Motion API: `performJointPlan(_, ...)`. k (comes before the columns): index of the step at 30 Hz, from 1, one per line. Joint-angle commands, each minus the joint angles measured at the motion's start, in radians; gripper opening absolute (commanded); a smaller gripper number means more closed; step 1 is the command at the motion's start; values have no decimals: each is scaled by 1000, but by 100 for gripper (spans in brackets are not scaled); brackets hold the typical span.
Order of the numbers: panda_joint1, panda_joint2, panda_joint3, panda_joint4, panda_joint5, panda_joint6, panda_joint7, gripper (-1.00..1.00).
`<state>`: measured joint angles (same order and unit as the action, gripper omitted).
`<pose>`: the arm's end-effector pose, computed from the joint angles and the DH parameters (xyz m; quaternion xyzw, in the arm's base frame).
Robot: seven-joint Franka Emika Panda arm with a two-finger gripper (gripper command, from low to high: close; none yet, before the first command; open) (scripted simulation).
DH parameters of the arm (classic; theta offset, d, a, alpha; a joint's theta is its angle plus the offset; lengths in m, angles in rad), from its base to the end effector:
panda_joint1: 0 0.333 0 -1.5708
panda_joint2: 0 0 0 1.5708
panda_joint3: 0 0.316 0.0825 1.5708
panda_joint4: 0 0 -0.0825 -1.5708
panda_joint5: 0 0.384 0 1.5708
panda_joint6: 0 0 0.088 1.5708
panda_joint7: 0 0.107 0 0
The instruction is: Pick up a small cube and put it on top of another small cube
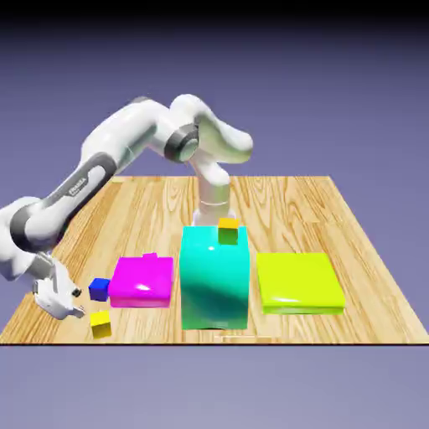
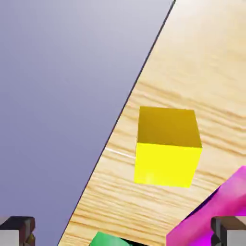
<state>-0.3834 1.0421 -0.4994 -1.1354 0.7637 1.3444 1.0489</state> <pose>0.5592 -0.3972 0.1774 -0.5057 0.7770 0.3585 0.1092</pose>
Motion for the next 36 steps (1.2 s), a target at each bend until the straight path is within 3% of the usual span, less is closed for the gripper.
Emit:
performJointPlan(1,-9,35,-11,36,17,-37,7,0)
performJointPlan(6,-42,173,-54,180,82,-182,33,0)
performJointPlan(13,59,141,-55,-47,95,-37,-43,0)
performJointPlan(14,59,141,-55,-47,95,-37,-43,-100)
performJointPlan(22,-20,147,-59,168,106,-187,35,-100)
performJointPlan(25,68,38,-63,111,158,-201,23,-100)
performJointPlan(36,324,-361,162,-236,-270,-157,-268,-100)
